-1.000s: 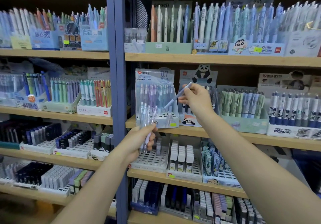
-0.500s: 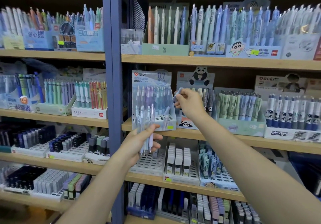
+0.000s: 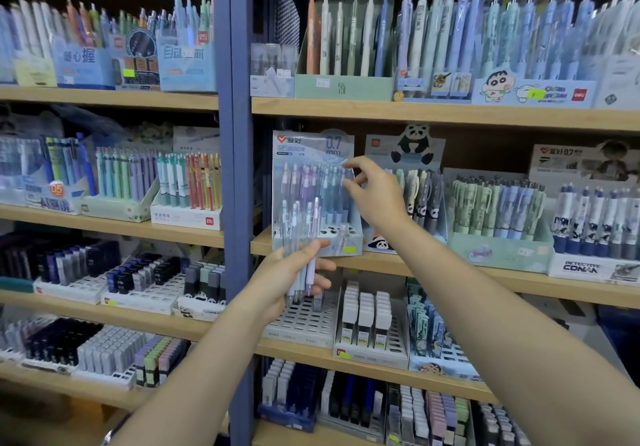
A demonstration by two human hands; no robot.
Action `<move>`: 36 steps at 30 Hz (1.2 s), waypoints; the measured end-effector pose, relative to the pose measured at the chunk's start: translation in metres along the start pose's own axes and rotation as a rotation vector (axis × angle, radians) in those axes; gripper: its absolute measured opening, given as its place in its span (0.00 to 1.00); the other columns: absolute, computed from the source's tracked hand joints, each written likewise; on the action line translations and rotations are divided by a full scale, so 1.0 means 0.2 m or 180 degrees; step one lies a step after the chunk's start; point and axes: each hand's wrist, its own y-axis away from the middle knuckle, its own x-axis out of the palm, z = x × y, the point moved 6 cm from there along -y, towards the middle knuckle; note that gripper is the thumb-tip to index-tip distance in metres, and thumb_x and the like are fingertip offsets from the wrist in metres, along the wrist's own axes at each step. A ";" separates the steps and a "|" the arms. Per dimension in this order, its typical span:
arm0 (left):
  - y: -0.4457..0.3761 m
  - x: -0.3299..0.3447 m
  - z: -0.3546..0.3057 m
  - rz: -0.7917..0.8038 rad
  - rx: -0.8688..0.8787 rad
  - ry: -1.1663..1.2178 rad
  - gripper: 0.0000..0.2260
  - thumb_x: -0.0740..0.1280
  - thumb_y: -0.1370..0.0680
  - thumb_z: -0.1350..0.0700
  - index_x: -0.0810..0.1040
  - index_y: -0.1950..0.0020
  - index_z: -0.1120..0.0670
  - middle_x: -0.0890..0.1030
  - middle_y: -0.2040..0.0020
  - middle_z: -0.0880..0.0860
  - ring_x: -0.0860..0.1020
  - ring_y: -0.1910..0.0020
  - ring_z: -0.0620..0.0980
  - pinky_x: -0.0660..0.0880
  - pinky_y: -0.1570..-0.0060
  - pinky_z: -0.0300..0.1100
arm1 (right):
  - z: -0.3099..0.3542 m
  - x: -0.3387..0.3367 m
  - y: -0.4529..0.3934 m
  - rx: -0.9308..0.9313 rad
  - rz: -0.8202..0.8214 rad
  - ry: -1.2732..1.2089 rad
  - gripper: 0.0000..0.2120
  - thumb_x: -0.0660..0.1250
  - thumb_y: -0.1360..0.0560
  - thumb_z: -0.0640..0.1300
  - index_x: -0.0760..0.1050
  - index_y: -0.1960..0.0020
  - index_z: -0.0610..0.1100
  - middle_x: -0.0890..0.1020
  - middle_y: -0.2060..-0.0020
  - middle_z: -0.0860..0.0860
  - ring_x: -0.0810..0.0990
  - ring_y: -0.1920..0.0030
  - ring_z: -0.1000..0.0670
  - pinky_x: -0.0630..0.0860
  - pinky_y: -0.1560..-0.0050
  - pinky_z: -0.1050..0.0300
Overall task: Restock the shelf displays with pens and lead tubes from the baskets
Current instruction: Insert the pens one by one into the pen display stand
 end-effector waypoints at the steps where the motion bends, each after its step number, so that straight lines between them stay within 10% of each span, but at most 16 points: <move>1: -0.01 0.00 0.00 -0.0006 0.0004 0.0002 0.12 0.67 0.21 0.50 0.82 0.41 0.53 0.86 0.56 0.57 0.82 0.66 0.51 0.80 0.67 0.40 | 0.00 0.01 0.00 -0.0031 0.0063 0.0057 0.14 0.66 0.19 0.44 0.75 0.34 0.51 0.80 0.62 0.46 0.79 0.61 0.45 0.77 0.59 0.47; 10: -0.02 0.05 0.00 0.0027 0.0036 -0.0046 0.11 0.66 0.19 0.49 0.82 0.42 0.52 0.85 0.58 0.57 0.82 0.67 0.52 0.79 0.67 0.41 | 0.02 0.00 0.01 0.0022 0.0617 0.0665 0.24 0.60 0.19 0.42 0.65 0.24 0.53 0.76 0.69 0.52 0.75 0.68 0.50 0.74 0.65 0.53; 16: -0.01 0.06 0.00 0.0064 0.0020 0.0095 0.18 0.71 0.27 0.47 0.83 0.41 0.54 0.82 0.64 0.55 0.77 0.71 0.49 0.76 0.71 0.40 | 0.05 -0.10 0.10 0.0617 0.0276 -0.0798 0.12 0.61 0.19 0.41 0.78 0.38 0.45 0.80 0.62 0.48 0.74 0.69 0.51 0.72 0.66 0.56; 23: -0.01 0.07 0.00 0.0058 0.0001 0.0066 0.19 0.71 0.26 0.47 0.80 0.42 0.58 0.82 0.64 0.55 0.76 0.73 0.49 0.73 0.73 0.40 | 0.10 0.03 0.26 0.1049 0.1681 -0.1808 0.06 0.68 0.20 0.39 0.78 0.45 0.38 0.82 0.53 0.46 0.81 0.65 0.52 0.77 0.66 0.58; 36: 0.06 -0.14 0.03 -0.0266 -0.0316 -0.0081 0.09 0.66 0.18 0.52 0.74 0.48 0.58 0.63 0.71 0.50 0.59 0.76 0.45 0.58 0.77 0.37 | 0.09 -0.09 0.12 0.0936 -0.0106 -0.1686 0.03 0.62 0.17 0.41 0.73 0.45 0.44 0.82 0.58 0.45 0.85 0.61 0.44 0.84 0.56 0.50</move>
